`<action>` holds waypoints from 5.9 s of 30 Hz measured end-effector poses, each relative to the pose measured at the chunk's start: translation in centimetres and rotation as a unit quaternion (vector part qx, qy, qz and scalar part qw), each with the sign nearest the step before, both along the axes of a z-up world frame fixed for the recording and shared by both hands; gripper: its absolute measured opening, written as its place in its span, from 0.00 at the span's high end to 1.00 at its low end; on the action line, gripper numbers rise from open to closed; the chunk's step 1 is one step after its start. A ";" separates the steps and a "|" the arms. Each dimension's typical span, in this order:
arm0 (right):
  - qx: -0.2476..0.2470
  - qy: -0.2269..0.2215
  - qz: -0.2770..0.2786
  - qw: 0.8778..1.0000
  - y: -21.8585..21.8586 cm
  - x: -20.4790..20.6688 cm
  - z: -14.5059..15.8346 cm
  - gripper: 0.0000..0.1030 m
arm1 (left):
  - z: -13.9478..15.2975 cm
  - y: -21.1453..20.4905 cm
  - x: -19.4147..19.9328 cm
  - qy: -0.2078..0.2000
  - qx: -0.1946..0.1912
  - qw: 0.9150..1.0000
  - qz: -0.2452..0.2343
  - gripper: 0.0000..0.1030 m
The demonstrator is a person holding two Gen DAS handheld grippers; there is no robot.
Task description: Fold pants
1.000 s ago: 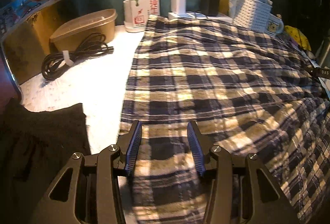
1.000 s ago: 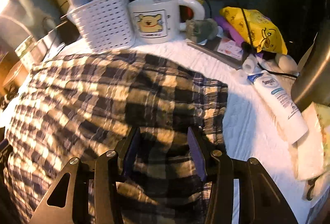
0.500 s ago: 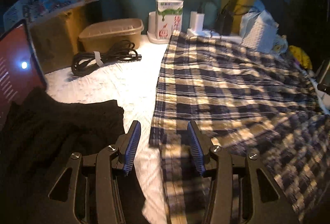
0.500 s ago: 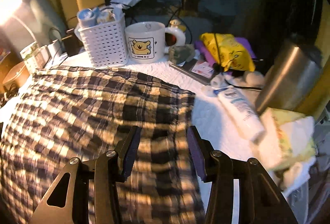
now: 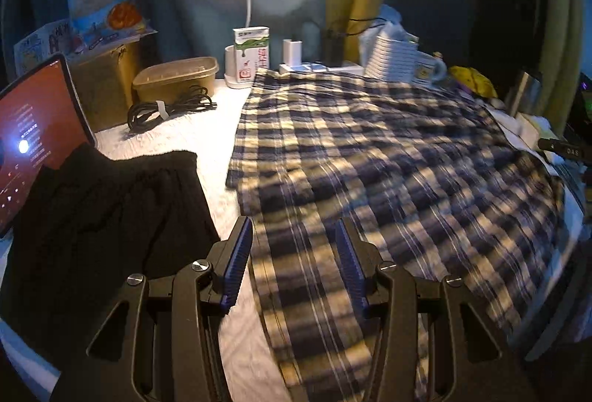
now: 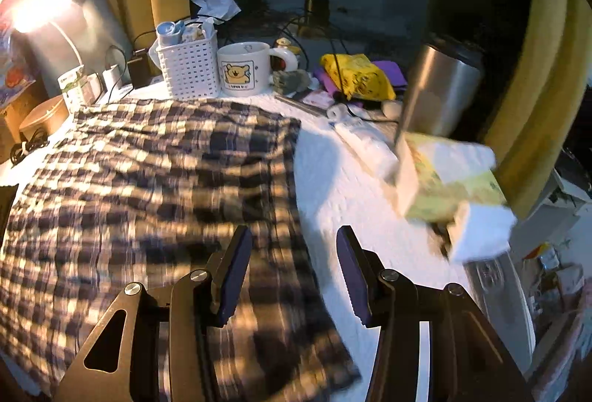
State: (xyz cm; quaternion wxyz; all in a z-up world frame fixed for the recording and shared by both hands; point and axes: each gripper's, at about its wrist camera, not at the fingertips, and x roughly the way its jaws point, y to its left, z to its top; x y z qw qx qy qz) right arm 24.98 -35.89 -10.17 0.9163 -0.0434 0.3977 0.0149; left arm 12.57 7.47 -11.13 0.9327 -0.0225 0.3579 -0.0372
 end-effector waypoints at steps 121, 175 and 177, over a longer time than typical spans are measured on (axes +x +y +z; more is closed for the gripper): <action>0.046 -0.159 0.057 0.985 -1.3 -4.0 6.1 0.76 | 13.8 1.5 -0.9 -0.202 -0.017 0.979 0.005 0.98; 0.004 -0.026 0.021 0.999 3.0 24.0 -4.7 0.61 | -1.1 3.5 32.7 -0.012 0.026 0.998 0.057 0.98; 0.003 -0.024 0.008 1.000 2.7 24.2 -5.0 0.42 | -1.6 4.0 33.1 -0.002 0.021 0.997 0.071 0.95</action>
